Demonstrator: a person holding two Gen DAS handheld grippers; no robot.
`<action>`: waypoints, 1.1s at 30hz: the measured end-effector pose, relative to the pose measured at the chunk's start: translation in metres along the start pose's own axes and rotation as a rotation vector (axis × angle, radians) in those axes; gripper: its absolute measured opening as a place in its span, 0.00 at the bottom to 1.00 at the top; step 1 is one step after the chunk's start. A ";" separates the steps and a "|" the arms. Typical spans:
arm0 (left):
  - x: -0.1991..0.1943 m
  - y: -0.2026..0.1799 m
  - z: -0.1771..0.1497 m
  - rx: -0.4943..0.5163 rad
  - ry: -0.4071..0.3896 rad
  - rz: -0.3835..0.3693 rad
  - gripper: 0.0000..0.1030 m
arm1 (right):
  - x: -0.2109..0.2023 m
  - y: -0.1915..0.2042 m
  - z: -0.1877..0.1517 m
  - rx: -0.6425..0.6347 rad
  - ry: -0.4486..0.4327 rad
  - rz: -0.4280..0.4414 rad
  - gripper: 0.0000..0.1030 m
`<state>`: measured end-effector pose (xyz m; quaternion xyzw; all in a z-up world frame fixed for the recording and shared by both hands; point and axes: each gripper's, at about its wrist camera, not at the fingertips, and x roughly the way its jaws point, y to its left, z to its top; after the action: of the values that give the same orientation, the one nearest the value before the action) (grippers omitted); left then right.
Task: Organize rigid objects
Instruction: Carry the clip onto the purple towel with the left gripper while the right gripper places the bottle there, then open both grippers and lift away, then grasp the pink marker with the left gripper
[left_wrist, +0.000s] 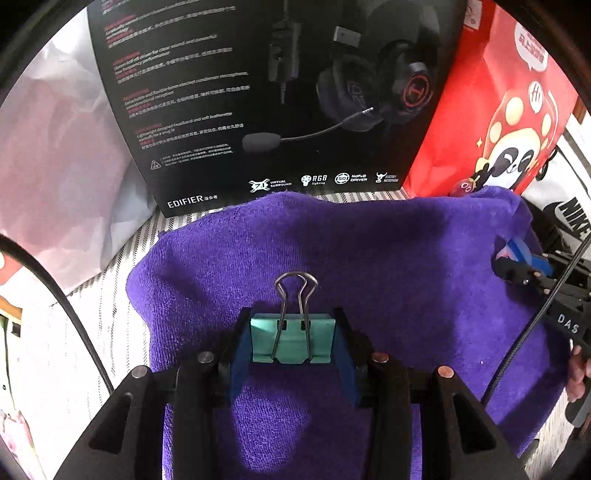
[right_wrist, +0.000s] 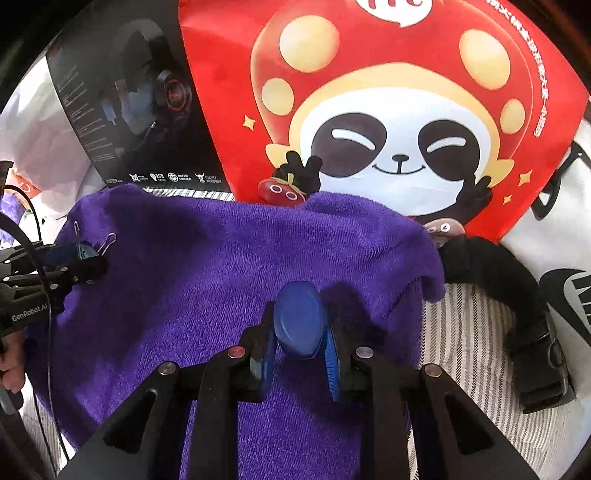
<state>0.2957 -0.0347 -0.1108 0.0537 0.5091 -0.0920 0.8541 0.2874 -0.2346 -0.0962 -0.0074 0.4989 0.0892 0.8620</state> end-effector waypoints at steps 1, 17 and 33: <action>0.000 -0.002 0.000 0.004 0.000 0.005 0.38 | -0.001 -0.002 -0.001 0.002 -0.002 0.004 0.25; -0.015 -0.016 -0.021 -0.007 0.048 0.004 0.63 | -0.042 0.010 0.002 -0.091 -0.077 -0.028 0.51; -0.122 -0.007 -0.102 -0.037 0.030 -0.060 0.64 | -0.131 0.030 -0.031 -0.101 -0.204 -0.046 0.64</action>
<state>0.1496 -0.0102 -0.0520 0.0241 0.5249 -0.1075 0.8440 0.1917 -0.2274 0.0033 -0.0530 0.4032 0.0945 0.9087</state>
